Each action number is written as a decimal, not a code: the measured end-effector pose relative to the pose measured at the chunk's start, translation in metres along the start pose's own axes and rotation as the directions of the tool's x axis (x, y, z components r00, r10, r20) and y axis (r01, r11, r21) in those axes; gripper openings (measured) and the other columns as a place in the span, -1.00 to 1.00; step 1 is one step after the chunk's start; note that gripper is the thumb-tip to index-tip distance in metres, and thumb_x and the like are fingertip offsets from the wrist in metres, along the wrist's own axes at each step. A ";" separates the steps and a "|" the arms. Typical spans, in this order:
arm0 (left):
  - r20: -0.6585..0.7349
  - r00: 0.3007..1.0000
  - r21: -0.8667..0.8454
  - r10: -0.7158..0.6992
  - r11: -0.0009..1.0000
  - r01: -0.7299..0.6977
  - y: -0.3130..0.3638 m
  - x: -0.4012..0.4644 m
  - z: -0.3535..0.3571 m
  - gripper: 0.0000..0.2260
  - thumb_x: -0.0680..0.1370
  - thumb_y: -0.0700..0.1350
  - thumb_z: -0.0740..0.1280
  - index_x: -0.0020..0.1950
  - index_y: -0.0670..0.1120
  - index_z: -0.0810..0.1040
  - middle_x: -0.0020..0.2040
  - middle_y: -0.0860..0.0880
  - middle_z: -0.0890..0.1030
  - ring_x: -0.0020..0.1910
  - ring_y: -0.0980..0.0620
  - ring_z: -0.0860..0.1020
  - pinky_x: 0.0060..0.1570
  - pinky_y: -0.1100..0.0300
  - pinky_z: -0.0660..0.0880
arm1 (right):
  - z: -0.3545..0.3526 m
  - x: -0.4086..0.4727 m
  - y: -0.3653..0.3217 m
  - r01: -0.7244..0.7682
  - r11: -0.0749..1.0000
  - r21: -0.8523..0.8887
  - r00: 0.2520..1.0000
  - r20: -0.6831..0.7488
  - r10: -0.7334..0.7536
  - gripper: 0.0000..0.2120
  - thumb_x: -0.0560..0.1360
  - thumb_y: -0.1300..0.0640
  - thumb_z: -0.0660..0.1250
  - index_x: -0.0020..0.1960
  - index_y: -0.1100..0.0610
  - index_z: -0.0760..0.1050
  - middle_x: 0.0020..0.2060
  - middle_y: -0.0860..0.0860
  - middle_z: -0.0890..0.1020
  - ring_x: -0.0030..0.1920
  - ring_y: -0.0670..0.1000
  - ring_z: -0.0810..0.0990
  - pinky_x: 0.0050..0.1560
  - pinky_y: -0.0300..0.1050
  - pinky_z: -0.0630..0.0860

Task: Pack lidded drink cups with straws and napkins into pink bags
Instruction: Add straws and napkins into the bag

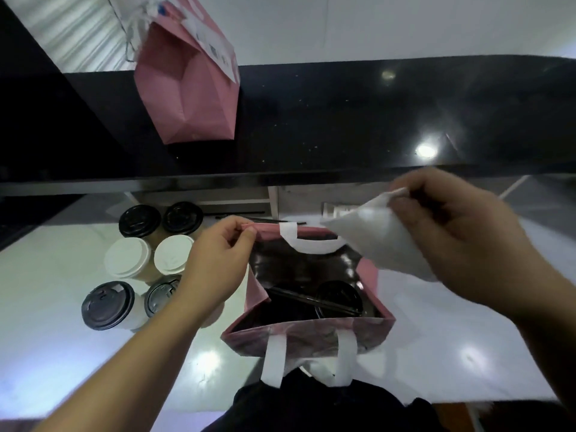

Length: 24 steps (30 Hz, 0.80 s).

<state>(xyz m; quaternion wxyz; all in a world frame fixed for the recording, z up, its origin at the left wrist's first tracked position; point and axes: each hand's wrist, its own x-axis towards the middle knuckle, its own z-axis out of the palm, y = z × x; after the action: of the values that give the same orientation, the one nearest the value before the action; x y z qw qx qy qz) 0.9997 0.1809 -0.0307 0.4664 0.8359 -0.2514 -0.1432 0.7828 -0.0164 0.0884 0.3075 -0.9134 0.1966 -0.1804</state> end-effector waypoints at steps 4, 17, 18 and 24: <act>0.002 0.999 0.026 -0.041 0.999 0.041 -0.007 0.015 0.002 -0.81 0.65 -0.03 0.31 -0.10 0.09 0.66 -0.19 0.25 0.70 -0.18 0.28 0.64 -0.17 0.15 0.59 | 0.032 0.003 -0.028 0.065 0.982 -0.180 0.932 0.363 0.004 -0.80 0.62 -0.13 0.09 0.12 -0.23 0.47 0.00 -0.28 0.58 -0.04 -0.17 0.56 -0.13 -0.31 0.41; 0.028 0.999 -0.008 -0.045 0.999 0.045 -0.010 0.016 0.000 -0.83 0.65 0.00 0.31 -0.07 0.11 0.67 -0.19 0.17 0.70 -0.12 0.14 0.66 -0.02 -0.02 0.67 | 0.109 0.048 0.011 0.172 0.826 -0.537 0.980 0.183 -0.085 -0.74 0.52 0.21 0.43 0.16 0.06 0.46 0.02 0.07 0.65 -0.11 0.16 0.65 -0.29 -0.01 0.52; 0.028 0.999 -0.007 -0.044 0.999 0.044 -0.011 0.016 0.000 -0.83 0.65 0.00 0.31 -0.06 0.11 0.67 -0.18 0.16 0.70 -0.12 0.15 0.66 -0.03 0.00 0.67 | 0.112 0.040 0.007 0.240 0.816 -0.526 0.960 0.256 -0.118 -0.68 0.50 0.18 0.47 0.19 0.05 0.46 0.03 0.06 0.66 -0.09 0.14 0.67 -0.28 -0.01 0.56; 0.032 0.999 0.016 -0.002 1.000 0.001 -0.009 0.013 0.002 -0.82 0.64 0.01 0.29 -0.10 0.14 0.64 -0.18 0.31 0.67 -0.14 0.33 0.60 -0.25 0.26 0.47 | 0.153 0.011 0.000 0.249 0.835 -0.491 0.701 0.686 0.194 -0.85 0.63 0.11 0.32 0.15 0.06 0.62 -0.02 0.08 0.68 -0.05 0.15 0.64 -0.01 -0.03 0.58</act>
<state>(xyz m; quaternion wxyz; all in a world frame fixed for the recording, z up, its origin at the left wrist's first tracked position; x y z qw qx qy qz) 1.0119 0.1764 -0.0398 0.4557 0.8373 -0.2593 -0.1547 0.8614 0.0538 -0.0231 0.0808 -0.9615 0.0910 0.2463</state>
